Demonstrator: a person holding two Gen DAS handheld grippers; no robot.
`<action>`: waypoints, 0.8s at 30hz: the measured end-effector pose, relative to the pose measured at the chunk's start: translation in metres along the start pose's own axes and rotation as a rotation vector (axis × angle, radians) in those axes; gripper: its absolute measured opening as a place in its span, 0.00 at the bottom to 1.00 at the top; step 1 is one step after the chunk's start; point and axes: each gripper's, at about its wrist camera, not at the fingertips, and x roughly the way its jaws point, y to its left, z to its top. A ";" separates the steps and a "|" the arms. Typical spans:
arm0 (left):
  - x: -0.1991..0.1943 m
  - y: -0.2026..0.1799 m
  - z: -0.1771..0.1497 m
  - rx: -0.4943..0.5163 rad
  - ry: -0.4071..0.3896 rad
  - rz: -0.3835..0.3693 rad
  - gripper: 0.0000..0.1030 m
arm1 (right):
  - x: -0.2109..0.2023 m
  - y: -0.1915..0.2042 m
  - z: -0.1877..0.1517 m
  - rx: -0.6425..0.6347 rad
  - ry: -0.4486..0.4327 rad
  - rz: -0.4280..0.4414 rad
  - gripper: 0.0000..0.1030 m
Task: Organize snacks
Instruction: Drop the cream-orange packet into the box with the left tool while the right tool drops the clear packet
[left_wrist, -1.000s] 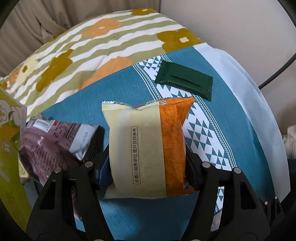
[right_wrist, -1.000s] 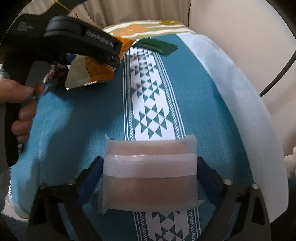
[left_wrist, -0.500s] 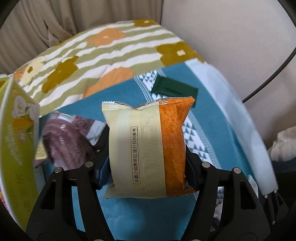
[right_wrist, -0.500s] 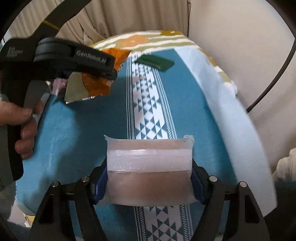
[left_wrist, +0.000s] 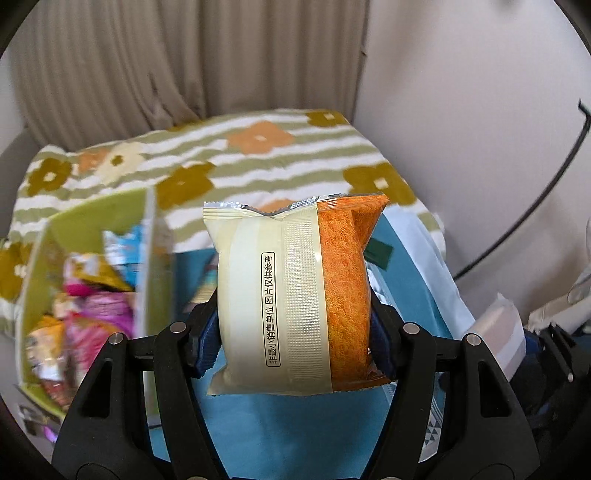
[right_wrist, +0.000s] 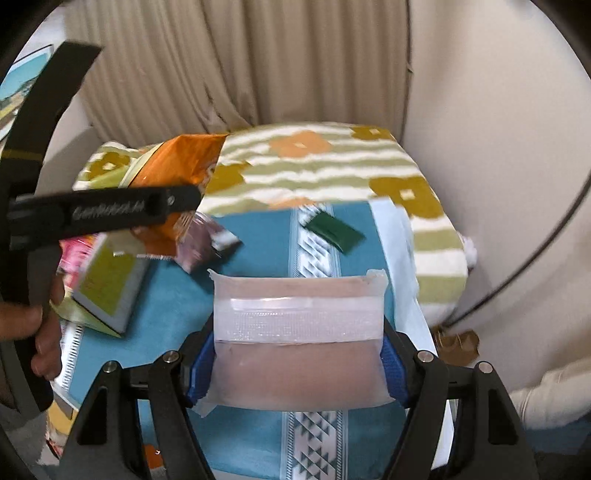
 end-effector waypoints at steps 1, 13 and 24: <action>-0.011 0.011 0.002 -0.019 -0.015 0.010 0.61 | -0.003 0.006 0.008 -0.019 -0.012 0.012 0.68; -0.052 0.164 0.020 -0.177 -0.058 0.152 0.61 | 0.004 0.108 0.099 -0.143 -0.107 0.216 0.68; 0.009 0.297 0.046 -0.233 0.036 0.195 0.61 | 0.075 0.209 0.169 -0.178 -0.080 0.317 0.68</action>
